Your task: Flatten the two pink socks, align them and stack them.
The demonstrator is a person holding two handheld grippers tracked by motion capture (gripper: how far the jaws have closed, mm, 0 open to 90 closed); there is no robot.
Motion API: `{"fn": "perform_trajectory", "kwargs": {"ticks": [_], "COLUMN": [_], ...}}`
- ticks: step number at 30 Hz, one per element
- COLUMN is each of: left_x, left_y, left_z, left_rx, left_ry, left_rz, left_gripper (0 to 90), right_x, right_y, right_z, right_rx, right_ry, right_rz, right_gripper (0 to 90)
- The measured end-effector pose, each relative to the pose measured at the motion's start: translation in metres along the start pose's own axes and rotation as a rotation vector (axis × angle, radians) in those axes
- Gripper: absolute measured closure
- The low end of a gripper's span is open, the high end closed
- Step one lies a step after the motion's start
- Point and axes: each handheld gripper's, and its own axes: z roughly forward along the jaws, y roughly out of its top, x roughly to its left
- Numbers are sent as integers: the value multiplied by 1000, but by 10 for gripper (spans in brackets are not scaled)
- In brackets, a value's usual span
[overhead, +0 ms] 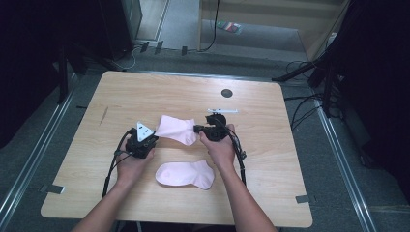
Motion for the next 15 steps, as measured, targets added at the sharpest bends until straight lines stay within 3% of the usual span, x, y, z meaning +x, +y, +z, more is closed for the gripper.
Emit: {"fn": "perform_trajectory", "kwargs": {"ticks": [1,6,8,12,15], "left_x": [0,10,14,24,29], "left_y": [-1,-8,-9,-7,0], "left_z": [1,3,-1,-6,-6], "left_rx": [0,40,29,-18,-46], "left_ry": [-5,-133,-150,-175,-152], "left_rz": [-10,-59,-73,-127,-185], "left_gripper": [807,588,542,505,518], "right_x": [-4,-22,-30,-38,-40], "right_y": [-2,-6,-8,-9,-11], "right_z": [3,10,13,10,4], "right_rx": [8,76,88,7,-37], "right_ry": [-15,-65,-103,-191,-195], "right_rz": [-5,-56,-95,-182,-166], "right_gripper": [866,864,842,578,548]}}
